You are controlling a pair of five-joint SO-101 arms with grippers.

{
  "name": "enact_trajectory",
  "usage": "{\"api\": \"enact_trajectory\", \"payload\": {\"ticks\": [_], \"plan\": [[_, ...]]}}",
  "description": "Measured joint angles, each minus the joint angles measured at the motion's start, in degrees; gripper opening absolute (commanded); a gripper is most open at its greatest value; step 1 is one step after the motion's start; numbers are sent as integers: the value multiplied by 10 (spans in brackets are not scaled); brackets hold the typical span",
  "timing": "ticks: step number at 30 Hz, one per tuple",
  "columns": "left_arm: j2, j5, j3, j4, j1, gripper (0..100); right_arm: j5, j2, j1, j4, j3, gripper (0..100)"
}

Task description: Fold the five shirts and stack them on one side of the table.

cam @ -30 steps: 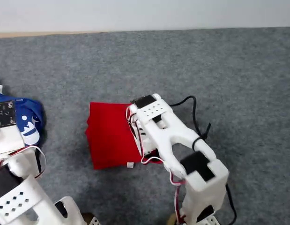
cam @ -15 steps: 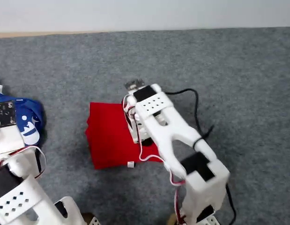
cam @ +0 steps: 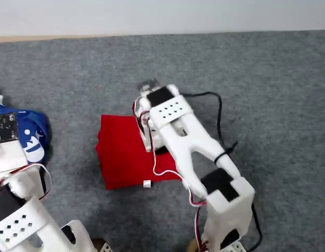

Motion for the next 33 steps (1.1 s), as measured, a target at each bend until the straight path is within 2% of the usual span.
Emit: {"api": "enact_trajectory", "payload": {"ticks": [4, 13, 21, 25, 28, 33], "plan": [[0, 0, 0, 0, 0, 3, 0, -5, -34, 4, -4, 9], [0, 0, 0, 0, 0, 3, 0, 130, -58, -112, 46, 9], [0, 0, 0, -2, 0, 3, 0, 131, -59, -7, -128, 9], [0, 0, 0, -37, 6, 3, 0, 109, -47, 34, -215, 9], [0, 0, -8, -72, 47, 3, 0, 91, -11, 36, -234, 9], [2, 3, -27, -117, 177, 3, 0, 36, 62, 37, -234, 9]]}}
